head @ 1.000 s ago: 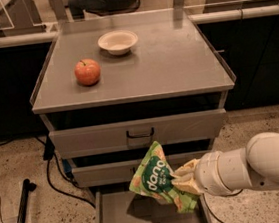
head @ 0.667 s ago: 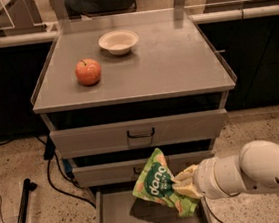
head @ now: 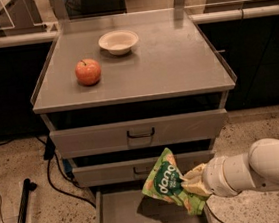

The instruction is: Place green rice chip bag into bottom drawer

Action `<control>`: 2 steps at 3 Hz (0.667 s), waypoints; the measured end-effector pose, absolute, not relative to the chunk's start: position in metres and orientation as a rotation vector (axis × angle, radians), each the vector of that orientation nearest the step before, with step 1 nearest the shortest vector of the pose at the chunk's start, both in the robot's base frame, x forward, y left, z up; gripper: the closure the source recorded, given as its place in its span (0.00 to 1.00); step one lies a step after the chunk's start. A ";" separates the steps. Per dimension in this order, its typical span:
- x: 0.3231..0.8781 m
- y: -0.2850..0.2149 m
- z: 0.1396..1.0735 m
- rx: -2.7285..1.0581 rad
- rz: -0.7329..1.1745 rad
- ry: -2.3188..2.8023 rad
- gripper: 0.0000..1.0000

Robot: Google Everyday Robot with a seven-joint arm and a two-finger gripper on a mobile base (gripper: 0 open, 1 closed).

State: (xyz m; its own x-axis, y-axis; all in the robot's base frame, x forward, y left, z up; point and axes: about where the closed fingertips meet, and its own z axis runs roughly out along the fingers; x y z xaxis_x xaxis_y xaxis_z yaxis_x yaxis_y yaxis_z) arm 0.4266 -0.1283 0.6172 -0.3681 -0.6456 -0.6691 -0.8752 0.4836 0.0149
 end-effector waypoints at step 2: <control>0.435 -0.129 0.534 -1.207 0.658 2.306 1.00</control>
Offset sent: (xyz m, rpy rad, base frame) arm 0.0166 -0.0081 -0.1627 0.0408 0.3691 -0.0681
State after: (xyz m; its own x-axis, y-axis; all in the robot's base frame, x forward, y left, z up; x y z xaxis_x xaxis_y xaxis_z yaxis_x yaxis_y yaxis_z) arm 0.4347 -0.1287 0.5340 -0.5139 -0.6249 -0.5878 -0.8409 0.5025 0.2009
